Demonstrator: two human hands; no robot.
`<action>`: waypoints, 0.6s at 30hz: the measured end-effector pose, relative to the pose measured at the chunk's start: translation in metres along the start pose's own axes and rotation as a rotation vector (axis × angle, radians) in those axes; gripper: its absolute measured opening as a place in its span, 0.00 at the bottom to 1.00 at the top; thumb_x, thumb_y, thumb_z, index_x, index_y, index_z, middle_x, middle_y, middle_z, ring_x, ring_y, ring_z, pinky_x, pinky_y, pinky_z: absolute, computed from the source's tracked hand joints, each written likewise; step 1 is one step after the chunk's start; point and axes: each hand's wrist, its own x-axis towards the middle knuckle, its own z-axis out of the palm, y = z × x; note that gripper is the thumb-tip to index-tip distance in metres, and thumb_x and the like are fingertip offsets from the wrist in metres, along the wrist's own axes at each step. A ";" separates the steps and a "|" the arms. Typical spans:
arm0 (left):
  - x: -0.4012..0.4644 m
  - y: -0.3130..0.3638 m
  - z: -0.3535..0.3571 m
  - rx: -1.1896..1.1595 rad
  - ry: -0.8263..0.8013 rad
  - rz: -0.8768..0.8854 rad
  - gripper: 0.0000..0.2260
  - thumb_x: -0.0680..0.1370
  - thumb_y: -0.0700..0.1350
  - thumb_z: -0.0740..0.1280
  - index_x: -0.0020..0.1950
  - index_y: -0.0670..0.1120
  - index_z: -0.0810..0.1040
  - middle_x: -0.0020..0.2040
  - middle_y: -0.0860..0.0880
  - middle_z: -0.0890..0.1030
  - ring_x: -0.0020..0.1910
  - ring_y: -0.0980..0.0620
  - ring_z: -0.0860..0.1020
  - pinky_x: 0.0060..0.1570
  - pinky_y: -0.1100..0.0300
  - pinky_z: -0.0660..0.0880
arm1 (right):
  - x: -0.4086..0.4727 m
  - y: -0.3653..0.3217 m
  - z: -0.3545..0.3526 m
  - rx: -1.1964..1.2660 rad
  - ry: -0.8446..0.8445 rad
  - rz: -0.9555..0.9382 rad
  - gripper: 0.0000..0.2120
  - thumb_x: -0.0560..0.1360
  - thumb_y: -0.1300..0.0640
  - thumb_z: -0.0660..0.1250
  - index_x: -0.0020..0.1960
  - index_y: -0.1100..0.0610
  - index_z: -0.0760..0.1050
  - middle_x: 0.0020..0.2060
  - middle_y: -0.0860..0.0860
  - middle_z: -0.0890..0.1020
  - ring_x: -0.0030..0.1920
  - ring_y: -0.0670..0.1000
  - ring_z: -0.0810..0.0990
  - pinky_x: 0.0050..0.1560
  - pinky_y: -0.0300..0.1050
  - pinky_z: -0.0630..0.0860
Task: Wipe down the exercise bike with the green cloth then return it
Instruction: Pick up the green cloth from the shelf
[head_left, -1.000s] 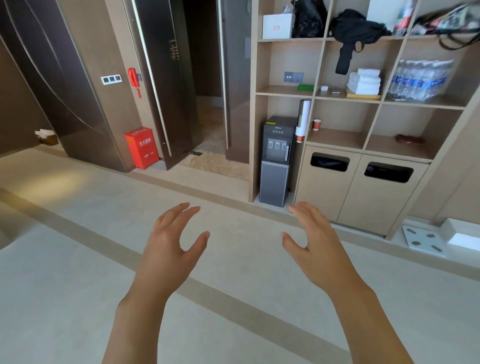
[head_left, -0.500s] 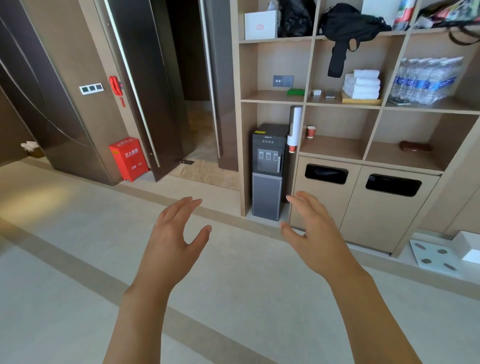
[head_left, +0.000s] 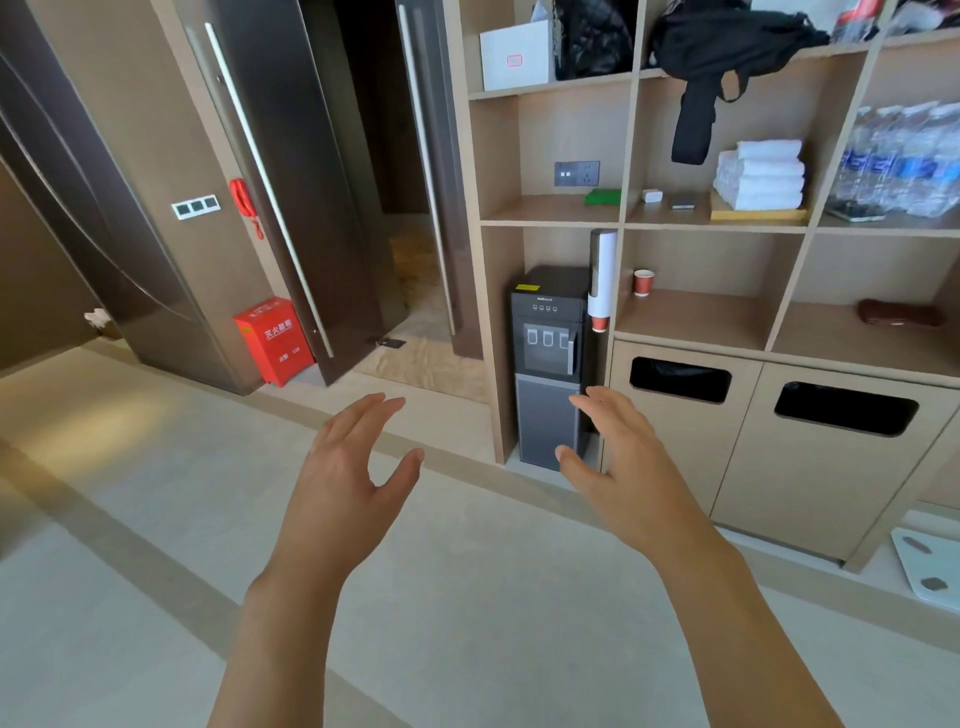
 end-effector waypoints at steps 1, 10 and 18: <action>0.011 0.000 0.006 0.006 -0.002 0.002 0.25 0.80 0.57 0.70 0.77 0.59 0.71 0.78 0.57 0.71 0.78 0.53 0.66 0.74 0.48 0.68 | 0.010 0.006 0.004 -0.007 0.001 0.004 0.29 0.82 0.42 0.66 0.81 0.43 0.63 0.81 0.41 0.61 0.81 0.47 0.61 0.79 0.52 0.65; 0.135 -0.035 0.075 -0.068 -0.041 0.034 0.25 0.80 0.57 0.70 0.77 0.57 0.73 0.78 0.56 0.72 0.78 0.52 0.67 0.75 0.46 0.69 | 0.121 0.056 0.046 -0.097 0.022 0.071 0.30 0.81 0.37 0.63 0.81 0.37 0.58 0.81 0.37 0.57 0.81 0.48 0.60 0.76 0.49 0.62; 0.275 -0.084 0.105 -0.116 -0.072 0.078 0.24 0.81 0.58 0.69 0.77 0.58 0.72 0.78 0.57 0.71 0.79 0.52 0.66 0.75 0.47 0.69 | 0.251 0.055 0.079 -0.192 0.033 0.130 0.30 0.82 0.40 0.64 0.82 0.41 0.60 0.82 0.40 0.59 0.81 0.47 0.59 0.78 0.49 0.61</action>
